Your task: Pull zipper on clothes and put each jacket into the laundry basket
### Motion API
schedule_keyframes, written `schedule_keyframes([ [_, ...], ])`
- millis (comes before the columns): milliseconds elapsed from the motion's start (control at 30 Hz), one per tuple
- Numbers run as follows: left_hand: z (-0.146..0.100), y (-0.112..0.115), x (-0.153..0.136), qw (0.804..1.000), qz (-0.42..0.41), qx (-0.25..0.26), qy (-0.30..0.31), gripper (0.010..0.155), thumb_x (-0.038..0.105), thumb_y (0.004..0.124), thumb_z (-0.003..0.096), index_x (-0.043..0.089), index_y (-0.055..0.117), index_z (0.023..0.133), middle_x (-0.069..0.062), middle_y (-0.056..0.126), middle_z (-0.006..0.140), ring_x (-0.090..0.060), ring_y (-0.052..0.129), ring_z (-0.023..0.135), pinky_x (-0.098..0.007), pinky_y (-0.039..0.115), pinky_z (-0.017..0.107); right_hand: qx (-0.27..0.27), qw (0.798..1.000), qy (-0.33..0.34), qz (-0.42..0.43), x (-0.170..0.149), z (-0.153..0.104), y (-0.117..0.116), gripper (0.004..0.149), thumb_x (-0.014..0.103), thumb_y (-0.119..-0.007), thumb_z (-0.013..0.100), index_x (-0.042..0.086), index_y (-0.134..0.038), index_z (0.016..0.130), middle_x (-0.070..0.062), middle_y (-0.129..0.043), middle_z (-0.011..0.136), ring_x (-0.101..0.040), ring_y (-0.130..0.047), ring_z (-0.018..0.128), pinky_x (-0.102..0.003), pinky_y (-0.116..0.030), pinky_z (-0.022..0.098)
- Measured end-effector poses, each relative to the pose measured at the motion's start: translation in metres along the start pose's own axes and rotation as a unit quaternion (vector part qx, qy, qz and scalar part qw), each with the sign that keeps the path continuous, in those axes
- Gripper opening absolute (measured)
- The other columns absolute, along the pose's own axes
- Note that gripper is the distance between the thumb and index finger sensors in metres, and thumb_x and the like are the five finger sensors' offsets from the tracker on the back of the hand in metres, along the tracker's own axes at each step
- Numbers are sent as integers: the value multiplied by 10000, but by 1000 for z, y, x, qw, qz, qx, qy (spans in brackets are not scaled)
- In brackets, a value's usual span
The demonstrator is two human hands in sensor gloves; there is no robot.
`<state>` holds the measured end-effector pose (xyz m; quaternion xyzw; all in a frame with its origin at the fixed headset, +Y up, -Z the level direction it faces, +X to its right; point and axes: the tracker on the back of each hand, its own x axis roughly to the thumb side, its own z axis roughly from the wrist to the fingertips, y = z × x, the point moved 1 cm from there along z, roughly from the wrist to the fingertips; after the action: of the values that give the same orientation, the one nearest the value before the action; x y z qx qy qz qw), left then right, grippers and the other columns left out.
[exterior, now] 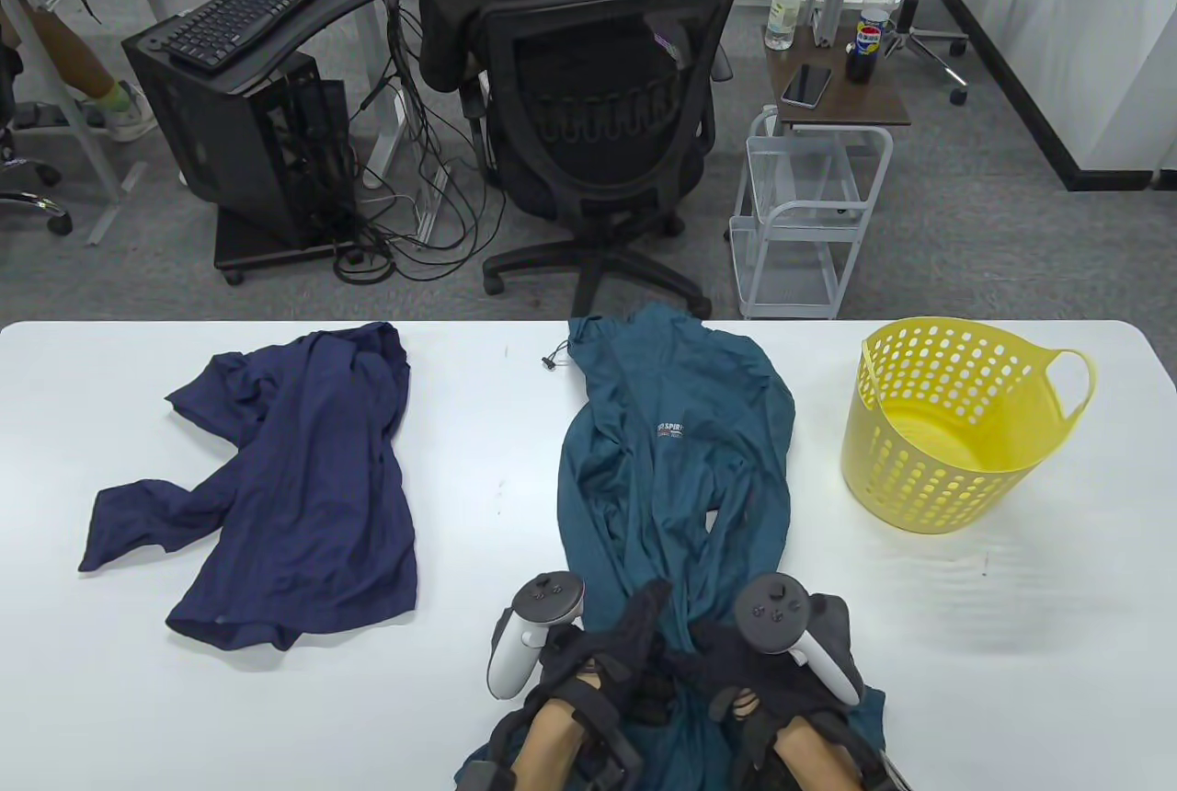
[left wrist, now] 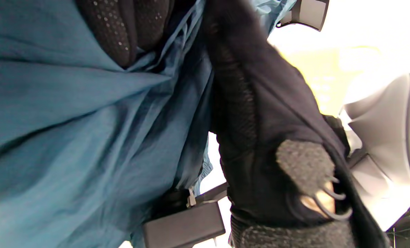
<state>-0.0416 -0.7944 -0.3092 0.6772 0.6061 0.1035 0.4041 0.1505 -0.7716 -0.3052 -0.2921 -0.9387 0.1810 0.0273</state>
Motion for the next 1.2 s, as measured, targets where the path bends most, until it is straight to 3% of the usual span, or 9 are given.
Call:
schedule_keyframes([
  [300, -8, 10, 18, 999, 44, 8, 28, 822, 706, 336, 341, 370, 167, 1071, -240, 290, 1120, -542, 661, 915, -564, 770, 566, -12, 996, 2, 84, -15, 7, 5, 672, 398, -959, 396, 131, -734, 969, -129, -900, 919, -227, -1057, 658, -348, -914, 474],
  [500, -18, 25, 40, 989, 136, 18, 60, 773, 684, 321, 366, 414, 159, 1073, -186, 299, 1159, -450, 663, 935, -492, 739, 573, 7, 972, 11, 236, -31, 14, 3, 721, 493, -947, 384, 135, -728, 970, -115, -905, 910, -230, -1053, 658, -360, -906, 472],
  [700, -30, 31, 57, 976, 191, 36, 101, 757, 683, 380, 389, 425, 198, 1078, -117, 260, 1176, -426, 663, 972, -535, 722, 596, -58, 951, 53, 298, -32, 13, 20, 532, 333, -949, 427, 201, -811, 924, -64, -994, 838, -207, -1101, 603, -339, -941, 436],
  [800, -41, 32, 67, 968, 188, 64, 151, 755, 698, 412, 389, 436, 262, 1081, -22, 406, 1203, -355, 677, 1003, -546, 723, 608, -100, 910, 94, 391, -37, 10, 40, 510, 300, -923, 447, 221, -800, 936, -50, -981, 868, -219, -1090, 641, -356, -931, 469],
  [900, -43, 35, 68, 973, 161, 23, 166, 757, 692, 444, 390, 428, 292, 1083, -37, 457, 1195, -410, 709, 969, -579, 719, 598, -158, 861, 137, 463, -45, 1, 64, 509, 285, -893, 467, 221, -769, 957, -49, -953, 899, -223, -1070, 680, -367, -914, 504],
  [1033, -34, 31, 54, 981, 180, -22, 65, 750, 670, 494, 418, 345, 421, 1090, -129, 628, 1126, -443, 825, 868, -588, 749, 541, -172, 822, 188, 509, -51, -12, 86, 514, 283, -868, 479, 221, -736, 972, -46, -939, 915, -230, -1050, 718, -389, -894, 533],
  [1067, -35, 24, 53, 980, 196, -1, 39, 749, 671, 506, 429, 318, 449, 1087, -90, 674, 1115, -442, 836, 857, -582, 742, 549, -167, 820, 208, 506, -50, -16, 91, 514, 279, -866, 481, 224, -732, 974, -44, -937, 919, -234, -1044, 728, -397, -883, 541],
  [1133, -46, 8, 59, 966, 212, 141, 35, 751, 685, 543, 433, 318, 457, 1083, -89, 699, 1098, -414, 792, 896, -571, 715, 582, -168, 824, 237, 486, -46, -24, 96, 512, 286, -860, 483, 235, -727, 975, -34, -935, 924, -227, -1042, 738, -405, -871, 552],
  [1200, -63, 1, 70, 923, 254, 274, 88, 783, 702, 621, 399, 373, 409, 1077, -28, 636, 1135, -424, 672, 978, -601, 657, 629, -156, 826, 263, 474, -36, -28, 98, 504, 279, -855, 489, 241, -726, 975, -31, -927, 934, -234, -1021, 764, -443, -837, 573],
])
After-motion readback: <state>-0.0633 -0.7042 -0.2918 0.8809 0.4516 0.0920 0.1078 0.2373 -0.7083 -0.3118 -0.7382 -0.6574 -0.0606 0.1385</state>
